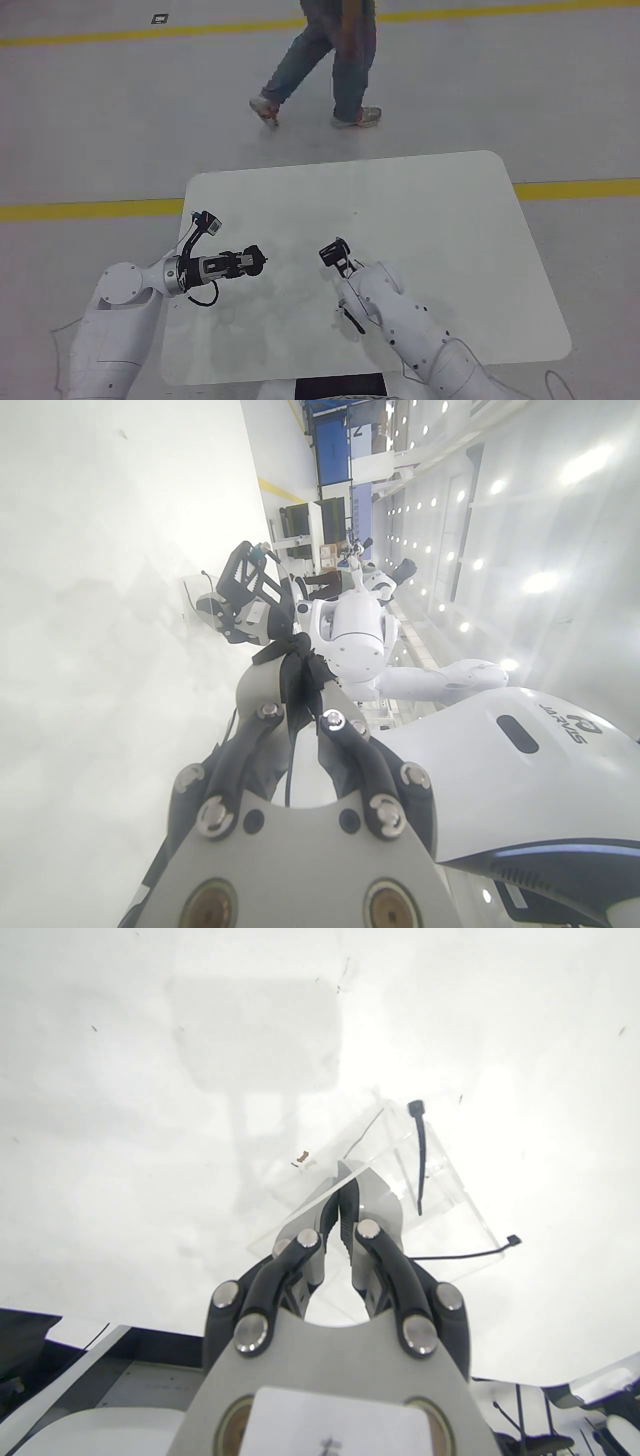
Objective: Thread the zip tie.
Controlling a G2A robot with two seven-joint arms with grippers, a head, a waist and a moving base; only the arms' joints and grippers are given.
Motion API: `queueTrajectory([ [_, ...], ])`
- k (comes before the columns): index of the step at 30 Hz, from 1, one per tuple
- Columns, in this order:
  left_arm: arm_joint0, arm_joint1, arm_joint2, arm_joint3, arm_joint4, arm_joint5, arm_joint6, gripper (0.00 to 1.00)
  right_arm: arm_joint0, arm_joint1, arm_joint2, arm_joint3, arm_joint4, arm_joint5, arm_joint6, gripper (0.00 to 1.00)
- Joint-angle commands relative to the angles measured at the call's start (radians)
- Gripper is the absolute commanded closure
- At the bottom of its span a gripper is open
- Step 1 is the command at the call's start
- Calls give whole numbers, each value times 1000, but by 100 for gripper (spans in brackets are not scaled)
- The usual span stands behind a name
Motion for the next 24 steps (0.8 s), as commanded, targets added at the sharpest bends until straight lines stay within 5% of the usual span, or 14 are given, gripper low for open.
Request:
queueTrajectory([
  [1,0,0,0,0,0,0,0,100,-2,0,6,-2,6,-1,-1,100],
  [24,0,0,0,0,0,0,0,100,-120,27,159,-203,153,-104,-54,100],
])
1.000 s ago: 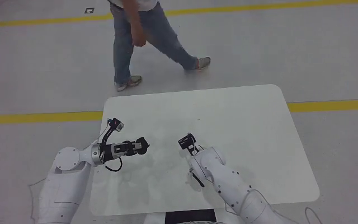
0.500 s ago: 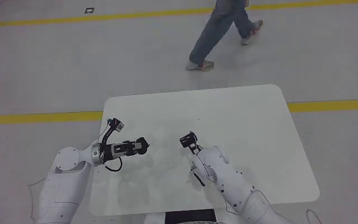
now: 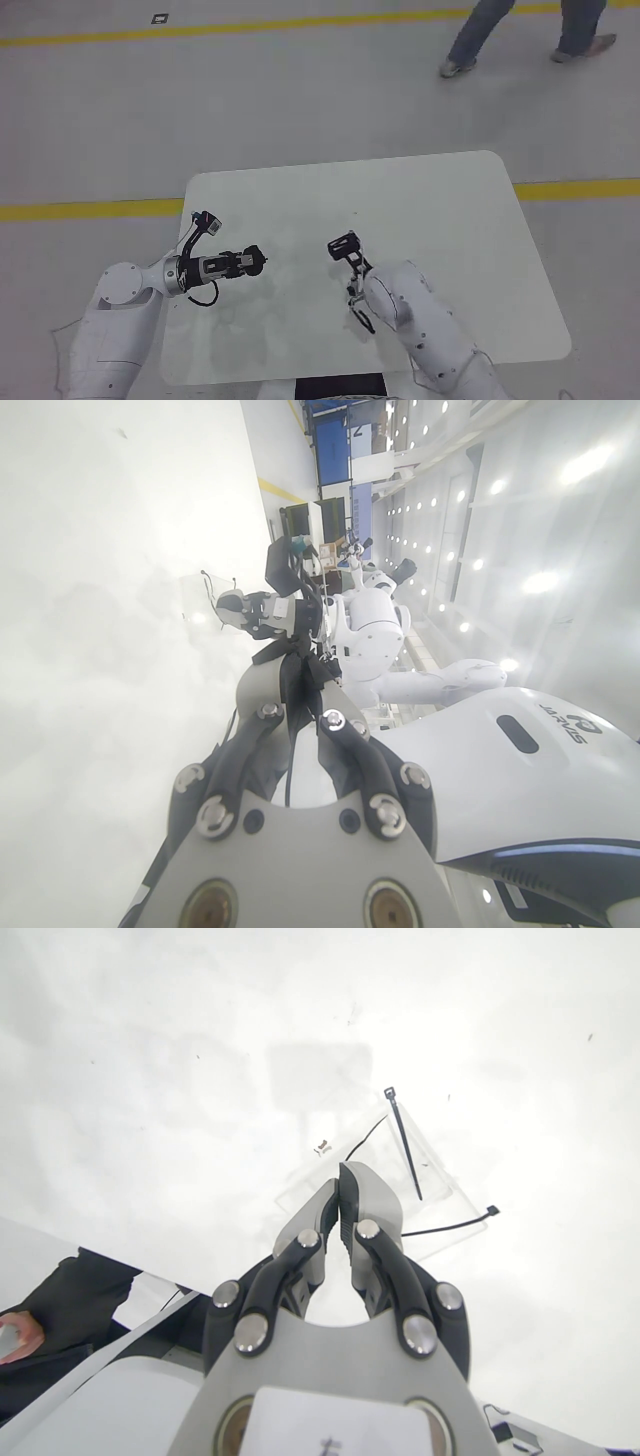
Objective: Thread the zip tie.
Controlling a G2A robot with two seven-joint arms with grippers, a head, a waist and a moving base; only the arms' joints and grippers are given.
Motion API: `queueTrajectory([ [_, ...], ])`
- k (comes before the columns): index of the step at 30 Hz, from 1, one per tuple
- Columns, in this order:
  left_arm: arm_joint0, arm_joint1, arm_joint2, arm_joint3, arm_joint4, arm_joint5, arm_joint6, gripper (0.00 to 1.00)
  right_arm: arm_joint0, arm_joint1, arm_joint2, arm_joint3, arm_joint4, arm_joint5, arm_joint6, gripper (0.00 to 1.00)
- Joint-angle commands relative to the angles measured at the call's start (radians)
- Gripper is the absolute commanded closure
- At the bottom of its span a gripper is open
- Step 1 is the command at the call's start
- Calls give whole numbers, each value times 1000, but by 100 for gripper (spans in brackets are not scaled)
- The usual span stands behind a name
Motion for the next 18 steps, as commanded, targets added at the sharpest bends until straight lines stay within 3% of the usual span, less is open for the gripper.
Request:
queueTrajectory([
  [1,0,0,0,0,0,0,0,100,-7,2,10,-8,21,-9,-7,100],
  [11,0,0,0,0,0,0,0,100,-33,12,52,-32,113,-33,-51,100],
  [18,0,0,0,0,0,0,0,100,-40,19,59,-41,99,-41,-96,100],
])
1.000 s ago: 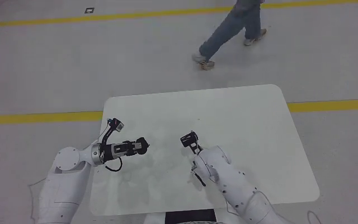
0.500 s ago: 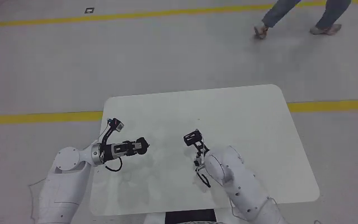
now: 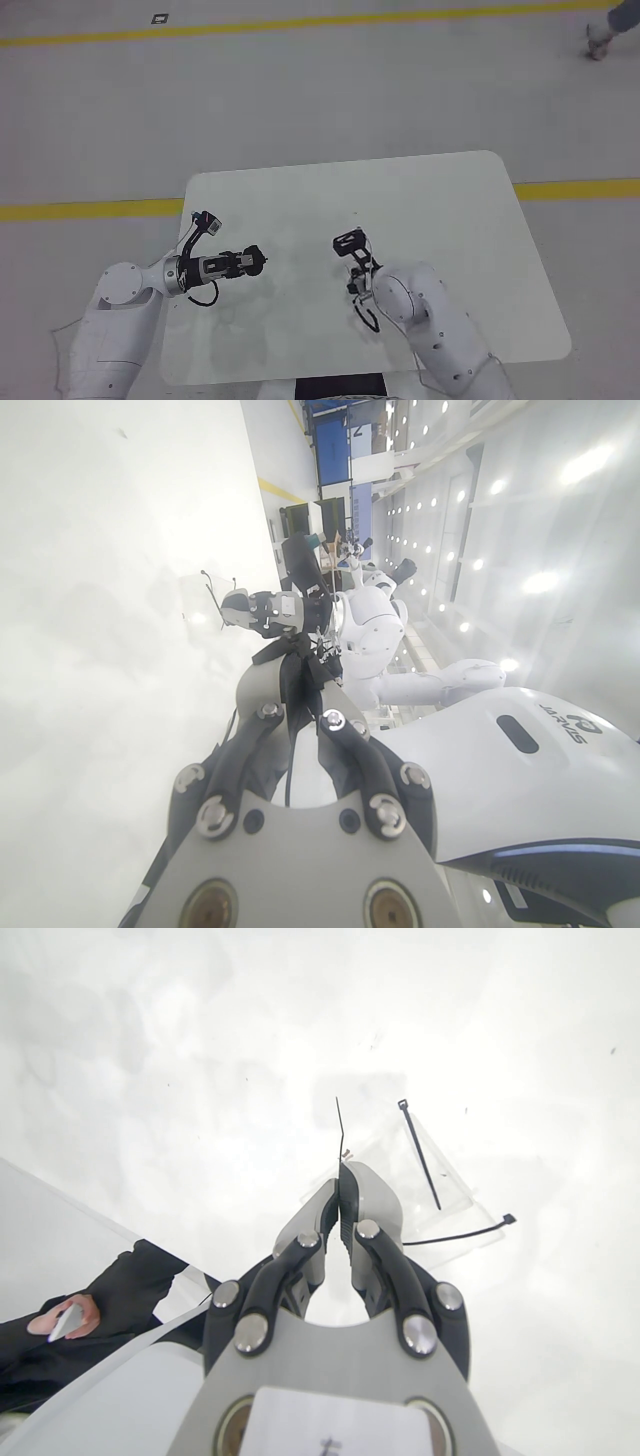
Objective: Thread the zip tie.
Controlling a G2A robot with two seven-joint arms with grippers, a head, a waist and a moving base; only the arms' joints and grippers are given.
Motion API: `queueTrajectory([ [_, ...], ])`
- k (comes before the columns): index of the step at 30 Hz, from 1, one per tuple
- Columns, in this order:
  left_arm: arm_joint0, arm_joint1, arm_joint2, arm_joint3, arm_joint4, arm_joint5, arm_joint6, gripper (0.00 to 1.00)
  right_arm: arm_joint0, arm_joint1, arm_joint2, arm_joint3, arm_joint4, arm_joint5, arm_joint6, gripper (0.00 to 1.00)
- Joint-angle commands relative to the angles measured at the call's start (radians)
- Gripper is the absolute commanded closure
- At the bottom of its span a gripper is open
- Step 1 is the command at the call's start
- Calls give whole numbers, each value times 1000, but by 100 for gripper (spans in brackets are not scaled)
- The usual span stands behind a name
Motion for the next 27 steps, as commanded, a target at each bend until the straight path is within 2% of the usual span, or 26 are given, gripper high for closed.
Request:
queueTrajectory([
  [1,0,0,0,0,0,0,0,100,-3,3,-5,-1,-31,-12,-16,100],
  [5,0,0,0,0,0,0,0,100,-15,7,-18,-13,-55,-34,-62,100],
  [20,0,0,0,0,0,0,0,100,-18,8,-19,-8,-60,-36,-84,100],
  [27,0,0,0,0,0,0,0,100,-60,20,-28,-74,-189,-40,-175,100],
])
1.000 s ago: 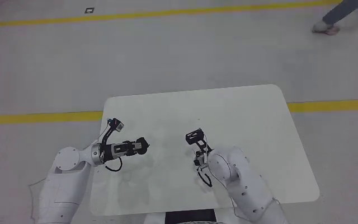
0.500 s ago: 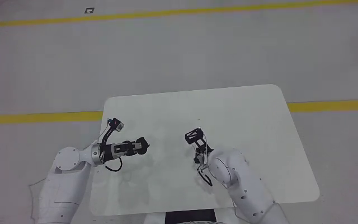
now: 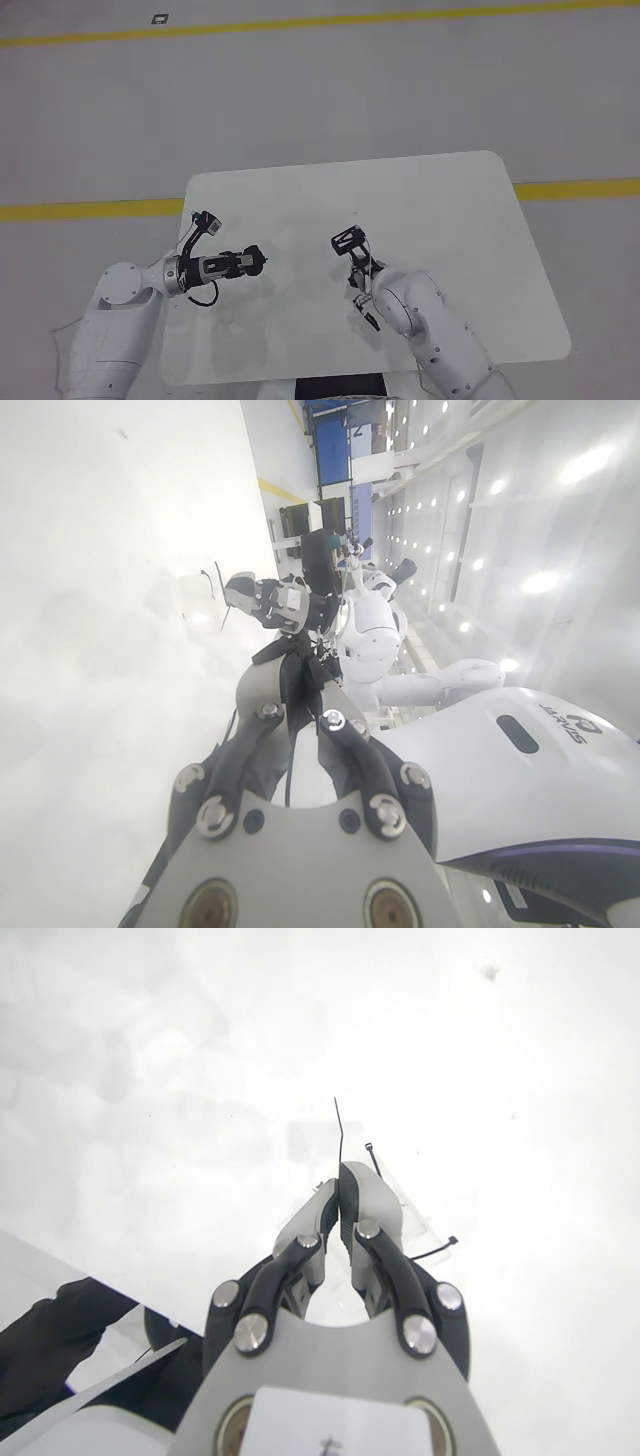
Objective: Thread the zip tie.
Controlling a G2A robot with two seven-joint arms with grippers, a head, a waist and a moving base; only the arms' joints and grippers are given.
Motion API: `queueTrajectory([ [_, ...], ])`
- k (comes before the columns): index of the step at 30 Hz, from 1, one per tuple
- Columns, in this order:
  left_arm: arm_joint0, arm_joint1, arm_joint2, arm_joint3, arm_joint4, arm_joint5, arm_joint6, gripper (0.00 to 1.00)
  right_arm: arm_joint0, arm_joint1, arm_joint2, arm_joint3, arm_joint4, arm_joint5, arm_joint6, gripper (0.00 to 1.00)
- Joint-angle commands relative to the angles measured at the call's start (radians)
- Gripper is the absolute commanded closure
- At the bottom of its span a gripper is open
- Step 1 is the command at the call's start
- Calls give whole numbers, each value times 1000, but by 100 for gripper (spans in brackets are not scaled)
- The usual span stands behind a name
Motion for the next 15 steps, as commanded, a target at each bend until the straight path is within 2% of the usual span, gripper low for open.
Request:
queueTrajectory([
  [1,0,0,0,0,0,0,0,100,-21,5,0,-31,-43,-3,-29,100],
  [3,0,0,0,0,0,0,0,100,-41,9,1,-58,-80,-9,-58,100],
  [7,0,0,0,0,0,0,0,100,-65,32,12,-111,-83,-42,-116,100],
  [10,0,0,0,0,0,0,0,100,-73,61,9,-146,-83,-82,-167,100],
  [15,0,0,0,0,0,0,0,100,-54,124,-41,-182,-83,-127,-232,100],
])
